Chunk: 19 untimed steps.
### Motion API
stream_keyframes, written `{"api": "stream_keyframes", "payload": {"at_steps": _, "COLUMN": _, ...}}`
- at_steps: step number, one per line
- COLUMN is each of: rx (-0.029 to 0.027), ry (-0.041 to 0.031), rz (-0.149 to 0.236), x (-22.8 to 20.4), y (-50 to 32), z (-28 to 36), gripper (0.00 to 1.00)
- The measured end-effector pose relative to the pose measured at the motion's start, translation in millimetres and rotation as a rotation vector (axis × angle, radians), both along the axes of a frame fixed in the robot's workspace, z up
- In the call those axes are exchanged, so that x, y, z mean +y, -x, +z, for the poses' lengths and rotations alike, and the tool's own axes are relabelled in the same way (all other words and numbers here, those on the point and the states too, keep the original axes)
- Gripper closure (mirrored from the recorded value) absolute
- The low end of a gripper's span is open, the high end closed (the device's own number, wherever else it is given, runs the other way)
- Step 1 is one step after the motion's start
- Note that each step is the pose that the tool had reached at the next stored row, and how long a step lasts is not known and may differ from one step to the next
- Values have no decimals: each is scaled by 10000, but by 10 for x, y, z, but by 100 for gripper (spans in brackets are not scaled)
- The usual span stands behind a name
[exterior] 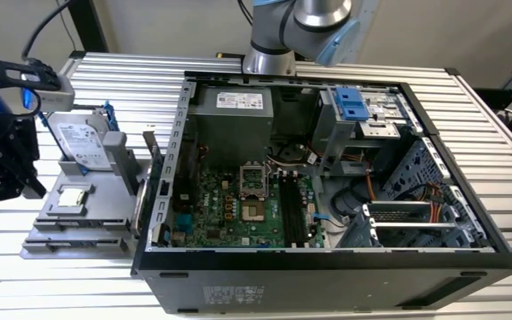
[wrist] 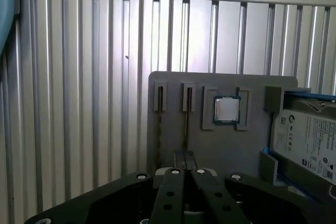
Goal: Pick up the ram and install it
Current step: 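Pick up the ram and move it above insertion slot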
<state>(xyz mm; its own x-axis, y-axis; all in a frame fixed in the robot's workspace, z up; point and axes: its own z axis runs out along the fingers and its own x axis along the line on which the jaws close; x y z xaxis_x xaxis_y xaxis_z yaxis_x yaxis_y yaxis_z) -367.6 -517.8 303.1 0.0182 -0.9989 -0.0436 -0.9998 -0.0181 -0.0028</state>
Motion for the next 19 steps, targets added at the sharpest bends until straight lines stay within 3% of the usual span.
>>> {"api": "stream_keyframes", "payload": {"at_steps": 9, "rx": 1, "ry": 0, "rz": 0, "x": -49, "y": -1, "z": -115, "gripper": 100}}
{"api": "stream_keyframes", "payload": {"at_steps": 19, "rx": 1, "ry": 1, "rz": 0, "x": -153, "y": -4, "z": -214, "gripper": 100}}
